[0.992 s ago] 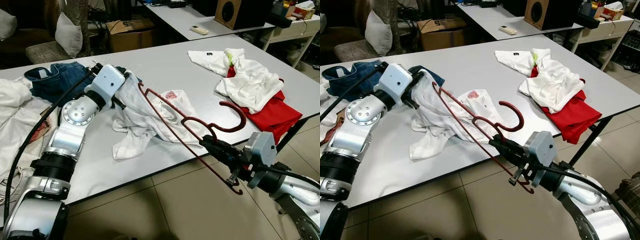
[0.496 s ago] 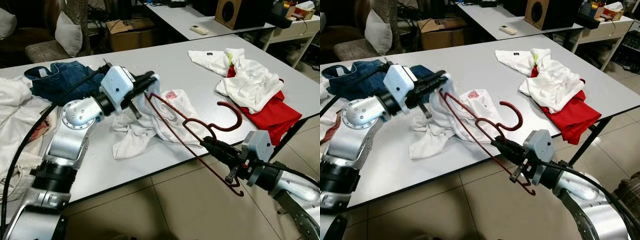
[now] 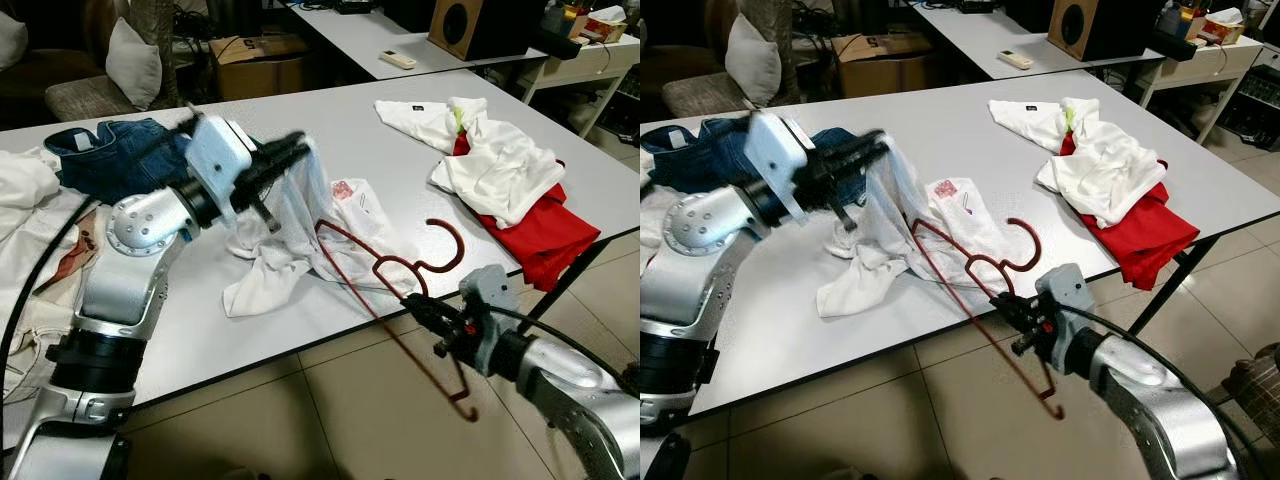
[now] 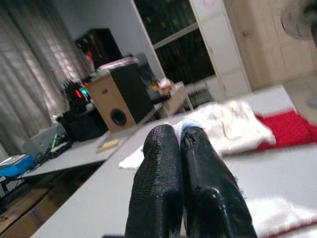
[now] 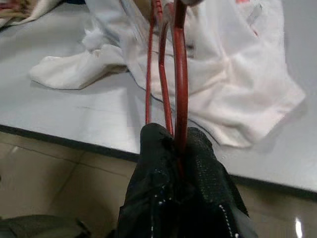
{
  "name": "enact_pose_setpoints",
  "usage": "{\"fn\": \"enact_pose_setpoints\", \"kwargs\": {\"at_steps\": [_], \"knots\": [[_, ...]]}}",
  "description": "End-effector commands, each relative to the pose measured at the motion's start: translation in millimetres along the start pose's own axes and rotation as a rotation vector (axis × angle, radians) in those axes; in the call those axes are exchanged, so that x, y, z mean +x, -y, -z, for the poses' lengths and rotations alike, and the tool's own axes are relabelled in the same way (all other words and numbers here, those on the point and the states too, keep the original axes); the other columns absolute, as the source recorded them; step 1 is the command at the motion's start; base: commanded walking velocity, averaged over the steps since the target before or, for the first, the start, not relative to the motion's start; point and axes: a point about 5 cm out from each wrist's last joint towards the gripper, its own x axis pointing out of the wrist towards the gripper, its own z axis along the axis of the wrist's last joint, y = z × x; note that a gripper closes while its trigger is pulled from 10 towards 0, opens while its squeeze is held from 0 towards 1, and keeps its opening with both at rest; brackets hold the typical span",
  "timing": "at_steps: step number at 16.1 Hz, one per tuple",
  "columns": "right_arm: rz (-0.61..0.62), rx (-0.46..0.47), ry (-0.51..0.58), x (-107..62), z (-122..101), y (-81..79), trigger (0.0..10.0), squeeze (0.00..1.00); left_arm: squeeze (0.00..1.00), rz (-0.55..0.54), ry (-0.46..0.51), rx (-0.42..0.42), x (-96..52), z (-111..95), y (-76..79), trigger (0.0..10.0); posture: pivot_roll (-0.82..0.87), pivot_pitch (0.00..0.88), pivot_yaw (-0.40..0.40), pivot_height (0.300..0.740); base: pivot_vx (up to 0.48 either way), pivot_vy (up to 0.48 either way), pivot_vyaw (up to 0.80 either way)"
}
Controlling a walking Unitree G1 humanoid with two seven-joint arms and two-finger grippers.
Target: Hang hanger
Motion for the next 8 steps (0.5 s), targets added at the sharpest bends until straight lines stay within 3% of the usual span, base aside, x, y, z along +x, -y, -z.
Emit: {"fn": "enact_pose_setpoints", "kwargs": {"at_steps": [1,3,5,7,8], "knots": [[0.051,0.043,-0.047,-2.1,4,9.7,10.0,0.0,0.0,-0.04,0.076,0.007,3.0,-18,-8.5,0.0,-0.18,0.0,-0.013,0.74,0.0,0.0,0.0],[0.084,0.061,-0.106,-2.1,10,16.1,10.0,0.0,0.0,-0.096,0.152,-0.023,4.1,-29,-16.4,0.0,-0.18,0.0,-0.015,0.74,0.0,0.0,0.0],[0.174,0.098,-0.116,-3.9,9,32.8,10.0,0.0,0.0,-0.108,0.275,-0.087,3.2,-50,-21.2,0.0,-0.18,0.0,-0.02,0.74,0.0,0.0,0.0],[0.264,0.154,0.012,-5.6,-12,49.9,10.0,0.0,0.0,-0.09,0.318,-0.105,-0.7,-61,-22.2,0.0,-0.17,0.0,-0.028,0.74,0.0,0.0,0.0],[0.253,0.217,0.181,-8.2,-36,53.2,10.0,0.0,0.0,-0.12,0.261,-0.076,-5.2,-53,-26.3,0.0,-0.16,0.0,-0.033,0.74,0.0,0.0,0.0]]}}
